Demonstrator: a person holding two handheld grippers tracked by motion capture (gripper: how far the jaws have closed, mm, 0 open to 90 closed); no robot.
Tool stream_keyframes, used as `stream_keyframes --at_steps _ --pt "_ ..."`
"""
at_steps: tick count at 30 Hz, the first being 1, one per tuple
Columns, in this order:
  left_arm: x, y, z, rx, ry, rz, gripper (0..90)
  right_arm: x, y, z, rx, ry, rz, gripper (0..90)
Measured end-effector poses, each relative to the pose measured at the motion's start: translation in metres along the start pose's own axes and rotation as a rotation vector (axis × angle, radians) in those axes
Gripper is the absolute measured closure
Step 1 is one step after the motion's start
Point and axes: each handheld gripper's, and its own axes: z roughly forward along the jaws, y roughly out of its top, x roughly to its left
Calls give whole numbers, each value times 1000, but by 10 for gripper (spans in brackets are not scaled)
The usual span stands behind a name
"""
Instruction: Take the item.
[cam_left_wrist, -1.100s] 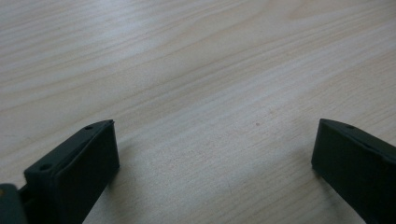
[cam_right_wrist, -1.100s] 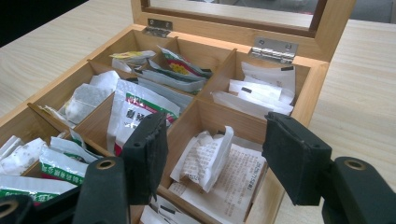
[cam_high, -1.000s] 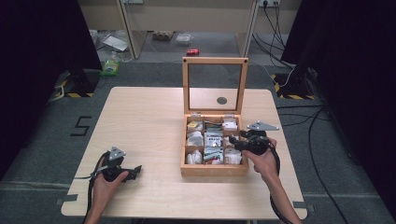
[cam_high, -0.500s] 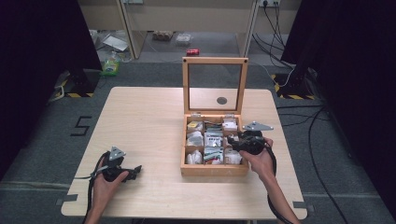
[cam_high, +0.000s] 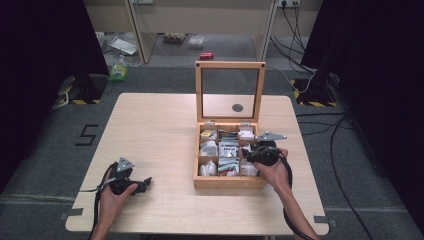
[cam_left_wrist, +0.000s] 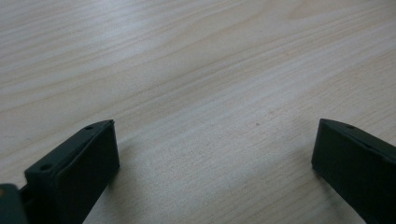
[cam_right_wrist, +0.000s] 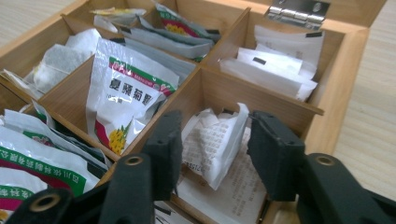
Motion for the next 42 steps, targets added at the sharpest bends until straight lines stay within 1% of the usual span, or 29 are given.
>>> stream_keyframes --at_steps 4,5,9,11,12,13,16,18,21,23,24,26,30,32,36,39,42 --pt "0 0 0 0 1 0 0 2 -1 2 -4 -1 -28 681" --pt "0 0 0 0 1 0 0 2 -1 2 -4 -1 -28 681" --pt "0 0 0 0 0 0 0 3 0 0 -29 -15 -54 733" --pt "0 0 0 0 0 0 0 3 1 -3 -45 -13 -58 772" --pt "0 0 0 0 1 0 0 2 2 -4 -52 -6 -57 787" --pt "0 0 0 1 1 1 0 1 2 -6 -61 -1 -47 802" --pt "0 0 0 1 0 0 0 -2 4 -12 -86 -5 -46 823" --pt "0 0 0 1 1 0 0 -4 5 -16 -104 -10 -35 826" --pt "0 0 0 0 0 -1 0 -7 7 -22 -133 4 -11 830" --pt "0 0 0 0 0 0 0 -8 9 -26 -153 8 -5 833" --pt "0 0 0 0 0 0 0 -8 9 -26 -153 8 -5 833" --pt "0 0 0 0 0 -1 0 -10 13 -33 -184 11 0 835" --pt "0 0 0 0 1 1 0 -12 16 -44 -221 10 4 838" --pt "0 0 0 0 0 -1 0 -14 18 -48 -235 11 13 839" --pt "0 0 0 0 1 -1 0 -23 18 -58 -265 -3 33 840" --pt "0 0 0 0 0 -1 0 -32 16 -63 -274 -16 46 840" --pt "0 0 0 0 0 -1 0 -41 13 -69 -288 -31 71 839"
